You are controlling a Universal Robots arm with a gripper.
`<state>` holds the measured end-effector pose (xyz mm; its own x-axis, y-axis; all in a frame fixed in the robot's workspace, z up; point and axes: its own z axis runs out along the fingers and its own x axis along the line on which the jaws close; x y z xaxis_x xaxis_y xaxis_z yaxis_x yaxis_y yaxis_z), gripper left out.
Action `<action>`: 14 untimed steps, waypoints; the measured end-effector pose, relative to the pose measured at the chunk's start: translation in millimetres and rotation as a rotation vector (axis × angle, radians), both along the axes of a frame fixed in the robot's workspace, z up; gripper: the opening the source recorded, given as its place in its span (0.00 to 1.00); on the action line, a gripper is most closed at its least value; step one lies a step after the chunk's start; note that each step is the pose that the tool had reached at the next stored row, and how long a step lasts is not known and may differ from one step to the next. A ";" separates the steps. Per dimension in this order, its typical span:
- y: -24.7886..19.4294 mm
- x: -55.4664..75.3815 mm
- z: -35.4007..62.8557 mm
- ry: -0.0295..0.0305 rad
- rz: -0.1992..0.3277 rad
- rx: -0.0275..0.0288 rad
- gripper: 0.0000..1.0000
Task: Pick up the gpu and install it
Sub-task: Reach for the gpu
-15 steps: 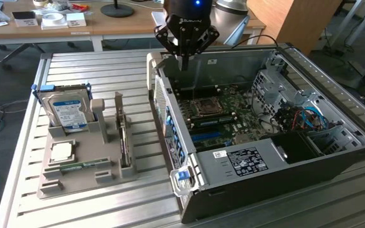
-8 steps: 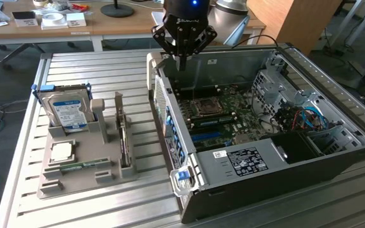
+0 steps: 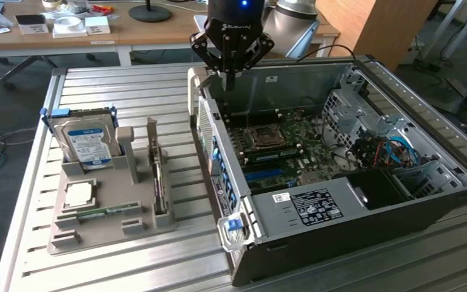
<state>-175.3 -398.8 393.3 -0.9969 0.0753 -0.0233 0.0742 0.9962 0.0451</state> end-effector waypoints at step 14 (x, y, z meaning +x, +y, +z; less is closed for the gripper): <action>0.0 -13.5 0.0 0.0000 0.000 0.0000 0.11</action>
